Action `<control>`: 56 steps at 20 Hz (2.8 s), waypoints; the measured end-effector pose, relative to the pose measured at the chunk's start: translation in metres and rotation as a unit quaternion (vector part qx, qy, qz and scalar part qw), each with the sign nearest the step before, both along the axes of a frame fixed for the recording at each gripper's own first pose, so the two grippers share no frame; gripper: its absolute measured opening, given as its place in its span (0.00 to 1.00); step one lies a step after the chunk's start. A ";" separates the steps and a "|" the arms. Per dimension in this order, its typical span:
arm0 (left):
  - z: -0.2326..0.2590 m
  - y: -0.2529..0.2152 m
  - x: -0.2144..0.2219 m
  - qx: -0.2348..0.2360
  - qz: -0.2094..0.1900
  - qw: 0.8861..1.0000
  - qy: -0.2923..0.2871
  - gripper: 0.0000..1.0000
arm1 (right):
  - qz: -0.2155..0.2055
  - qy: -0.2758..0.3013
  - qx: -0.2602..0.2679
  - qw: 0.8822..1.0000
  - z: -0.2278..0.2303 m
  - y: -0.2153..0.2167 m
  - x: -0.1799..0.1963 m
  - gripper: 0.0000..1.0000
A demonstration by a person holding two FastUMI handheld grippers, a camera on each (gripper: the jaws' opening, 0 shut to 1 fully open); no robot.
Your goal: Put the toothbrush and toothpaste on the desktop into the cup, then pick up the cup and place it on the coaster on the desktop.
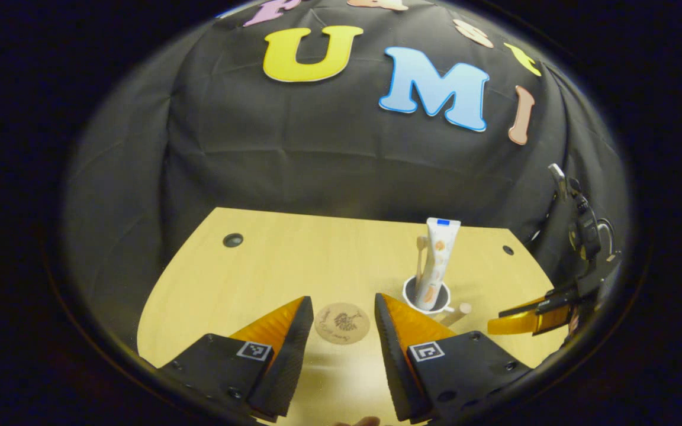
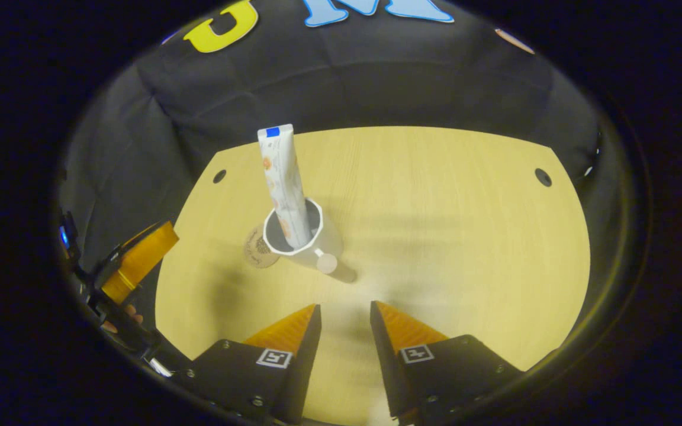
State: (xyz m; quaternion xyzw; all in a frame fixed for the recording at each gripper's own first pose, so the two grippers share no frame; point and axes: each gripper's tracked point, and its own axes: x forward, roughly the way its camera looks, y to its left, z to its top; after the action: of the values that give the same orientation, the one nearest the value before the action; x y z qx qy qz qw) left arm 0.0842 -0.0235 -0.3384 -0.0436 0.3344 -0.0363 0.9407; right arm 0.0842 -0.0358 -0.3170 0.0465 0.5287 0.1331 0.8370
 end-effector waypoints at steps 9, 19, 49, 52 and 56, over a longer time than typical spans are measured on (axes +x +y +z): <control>-0.010 0.095 -0.100 0.023 0.102 0.993 0.048 0.70 | 0.126 0.000 -0.068 0.990 -0.018 0.020 0.037 0.53; -0.005 0.133 -0.161 -0.001 0.196 0.978 0.068 0.70 | 0.231 0.038 -0.121 0.965 -0.048 0.042 0.049 0.51; 0.010 0.148 -0.189 0.004 0.237 0.969 0.065 0.70 | 0.162 0.003 -0.092 0.983 -0.070 0.065 0.051 0.24; 0.011 0.154 -0.195 0.002 0.245 0.968 0.063 0.70 | 0.163 -0.003 -0.088 0.983 -0.061 0.071 0.052 0.24; 0.011 0.161 -0.207 -0.002 0.256 0.965 0.060 0.70 | 0.174 -0.011 -0.077 0.982 -0.053 0.093 0.050 0.19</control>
State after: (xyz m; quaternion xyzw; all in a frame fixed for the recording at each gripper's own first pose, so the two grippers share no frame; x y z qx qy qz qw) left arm -0.1232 0.1374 -0.3277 -0.1316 0.3682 0.2074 0.8967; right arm 0.1339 0.0568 -0.3697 -0.1123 0.5284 0.2366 0.8076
